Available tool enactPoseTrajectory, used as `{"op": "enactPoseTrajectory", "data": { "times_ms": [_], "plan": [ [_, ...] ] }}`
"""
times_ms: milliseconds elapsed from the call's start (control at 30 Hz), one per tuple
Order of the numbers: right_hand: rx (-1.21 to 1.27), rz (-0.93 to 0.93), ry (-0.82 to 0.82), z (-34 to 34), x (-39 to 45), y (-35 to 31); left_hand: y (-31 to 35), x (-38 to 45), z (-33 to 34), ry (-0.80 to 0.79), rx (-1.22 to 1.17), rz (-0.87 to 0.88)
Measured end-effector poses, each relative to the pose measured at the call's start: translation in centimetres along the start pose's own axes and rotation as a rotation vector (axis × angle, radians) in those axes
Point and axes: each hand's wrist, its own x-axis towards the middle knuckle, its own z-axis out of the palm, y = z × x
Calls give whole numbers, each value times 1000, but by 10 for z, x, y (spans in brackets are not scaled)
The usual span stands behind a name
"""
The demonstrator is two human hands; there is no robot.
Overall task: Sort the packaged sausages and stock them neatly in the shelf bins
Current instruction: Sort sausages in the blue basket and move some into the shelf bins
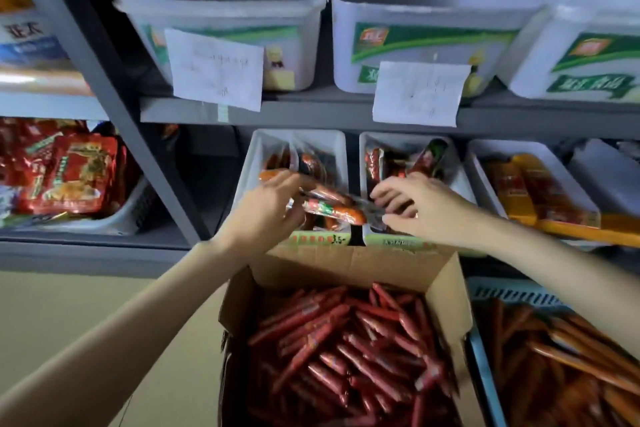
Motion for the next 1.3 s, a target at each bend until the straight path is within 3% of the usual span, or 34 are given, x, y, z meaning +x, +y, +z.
{"op": "enactPoseTrajectory", "data": {
  "times_ms": [133,233,333,433,533,633,800,1033,1300],
  "plan": [
    [63,-346,270,-64,20,-59,16,52,-82,422,-42,217],
    [48,-527,351,-103,46,-98,7,95,-133,538,-34,204],
    [56,-476,310,-130,90,-134,-18,134,-166,465,39,100],
    [-51,-439,235,-144,136,-165,-50,161,-182,279,197,-65],
    [-335,-262,-64,-141,182,-187,-65,174,-181,-17,326,-376],
    [-507,-88,-406,-120,216,-193,-66,162,-172,-156,449,-301],
    [-326,66,-603,-107,216,-198,-75,150,-169,-3,251,-322],
    [-340,29,-642,-101,211,-201,-70,139,-164,28,340,-337],
    [-217,103,-758,-91,196,-206,-62,126,-163,214,350,-322]
  ]
}}
